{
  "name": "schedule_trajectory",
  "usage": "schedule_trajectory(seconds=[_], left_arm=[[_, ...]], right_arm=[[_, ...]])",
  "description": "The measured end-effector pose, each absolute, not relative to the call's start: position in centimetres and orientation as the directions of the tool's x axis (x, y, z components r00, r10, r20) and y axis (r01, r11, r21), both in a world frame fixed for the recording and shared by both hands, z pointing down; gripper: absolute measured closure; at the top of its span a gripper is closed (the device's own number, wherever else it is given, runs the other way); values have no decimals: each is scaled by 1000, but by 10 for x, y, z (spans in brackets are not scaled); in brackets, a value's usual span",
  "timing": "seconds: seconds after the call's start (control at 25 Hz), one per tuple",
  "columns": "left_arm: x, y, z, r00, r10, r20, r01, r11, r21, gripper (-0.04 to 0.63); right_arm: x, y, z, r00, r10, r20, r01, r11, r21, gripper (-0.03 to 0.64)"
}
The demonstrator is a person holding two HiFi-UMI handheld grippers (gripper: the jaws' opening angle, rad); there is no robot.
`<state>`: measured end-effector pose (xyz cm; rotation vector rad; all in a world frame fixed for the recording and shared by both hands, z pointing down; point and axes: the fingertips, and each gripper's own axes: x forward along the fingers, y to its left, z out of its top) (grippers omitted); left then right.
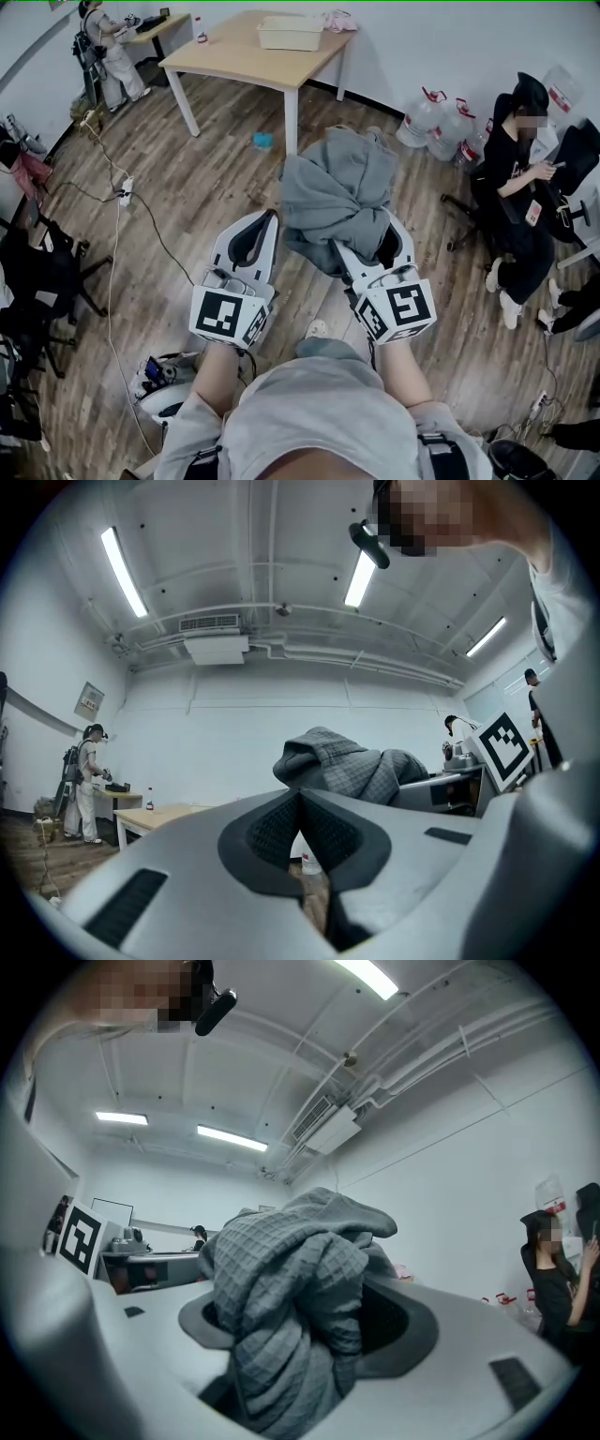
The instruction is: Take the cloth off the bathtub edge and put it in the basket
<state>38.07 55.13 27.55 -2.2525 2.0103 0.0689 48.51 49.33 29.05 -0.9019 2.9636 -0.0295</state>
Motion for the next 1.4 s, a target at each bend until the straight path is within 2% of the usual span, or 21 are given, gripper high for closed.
schedule_trajectory(seconds=[0.72,1.4], left_arm=[[348,435,269,48,-989,-140,-999,-44,-27,598],[219,337,263,160,-979,-130,-987,-157,-34,598]], right_arm=[[454,369,291,-852,-523,-36,-520,852,-59,293],[330,283,286,-787,-615,-46,-609,788,-93,293]])
